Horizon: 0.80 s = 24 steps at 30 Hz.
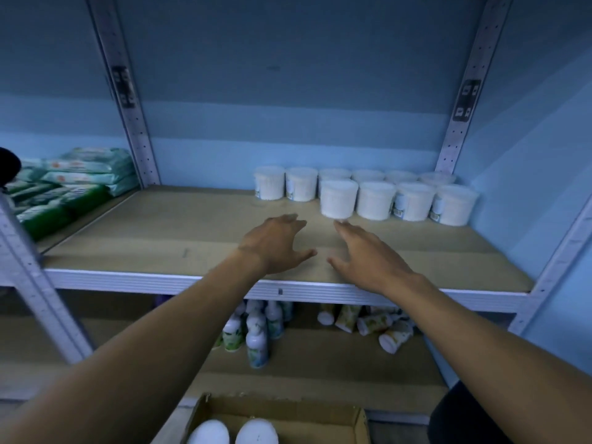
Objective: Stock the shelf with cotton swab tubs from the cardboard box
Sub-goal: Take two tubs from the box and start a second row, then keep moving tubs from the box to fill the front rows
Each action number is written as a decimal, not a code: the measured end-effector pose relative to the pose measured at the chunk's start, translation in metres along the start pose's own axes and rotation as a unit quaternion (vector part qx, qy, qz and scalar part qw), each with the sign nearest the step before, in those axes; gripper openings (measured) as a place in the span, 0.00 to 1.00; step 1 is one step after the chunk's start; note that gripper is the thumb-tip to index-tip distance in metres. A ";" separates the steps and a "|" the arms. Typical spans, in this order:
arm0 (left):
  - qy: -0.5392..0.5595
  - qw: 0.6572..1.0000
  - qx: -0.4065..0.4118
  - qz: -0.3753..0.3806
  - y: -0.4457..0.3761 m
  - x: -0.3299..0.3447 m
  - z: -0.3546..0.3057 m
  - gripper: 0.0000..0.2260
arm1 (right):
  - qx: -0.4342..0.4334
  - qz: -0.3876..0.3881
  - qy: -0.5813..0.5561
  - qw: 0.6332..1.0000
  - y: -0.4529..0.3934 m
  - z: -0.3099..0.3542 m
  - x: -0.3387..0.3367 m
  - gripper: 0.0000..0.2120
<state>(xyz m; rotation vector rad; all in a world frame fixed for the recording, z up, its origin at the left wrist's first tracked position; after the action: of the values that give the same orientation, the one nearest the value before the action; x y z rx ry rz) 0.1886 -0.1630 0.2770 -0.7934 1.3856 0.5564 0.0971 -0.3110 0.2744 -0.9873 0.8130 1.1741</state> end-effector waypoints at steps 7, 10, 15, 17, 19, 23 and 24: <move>0.028 0.998 -0.001 -0.048 0.071 0.016 0.000 0.34 | -0.029 -0.025 -0.009 0.999 0.044 0.026 0.045 0.34; 0.045 0.997 -0.008 -0.062 0.108 0.032 0.000 0.35 | -0.058 -0.056 0.032 0.996 0.065 0.035 0.060 0.35; 0.037 0.996 -0.021 -0.078 0.168 0.074 0.006 0.35 | -0.050 -0.069 0.042 0.995 0.102 0.045 0.104 0.38; 0.050 0.996 -0.040 -0.055 0.189 0.097 0.013 0.35 | -0.034 -0.060 0.028 0.997 0.116 0.046 0.127 0.41; 0.058 0.996 -0.068 -0.029 0.210 0.122 0.022 0.35 | -0.017 -0.035 0.014 0.999 0.127 0.047 0.150 0.42; 0.115 0.976 -0.175 0.052 0.244 0.181 0.044 0.36 | 0.011 0.037 -0.015 0.999 0.135 0.052 0.190 0.43; 0.121 0.971 -0.190 0.082 0.249 0.195 0.048 0.36 | 0.012 0.054 -0.018 0.998 0.136 0.053 0.199 0.43</move>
<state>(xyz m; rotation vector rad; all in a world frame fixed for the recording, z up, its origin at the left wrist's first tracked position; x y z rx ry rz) 0.0552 0.0110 0.0440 -1.0877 1.6016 0.8967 0.0070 -0.1779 0.0870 -0.9087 0.8589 1.2685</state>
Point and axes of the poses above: each hand's wrist, its own y-axis away from the middle knuckle, its own x-axis out of the palm, z = x × y, the point moved 6 cm from there along -y, towards the middle knuckle, and after that the axes turned 7 degrees about -y, right-handed, at the moved point
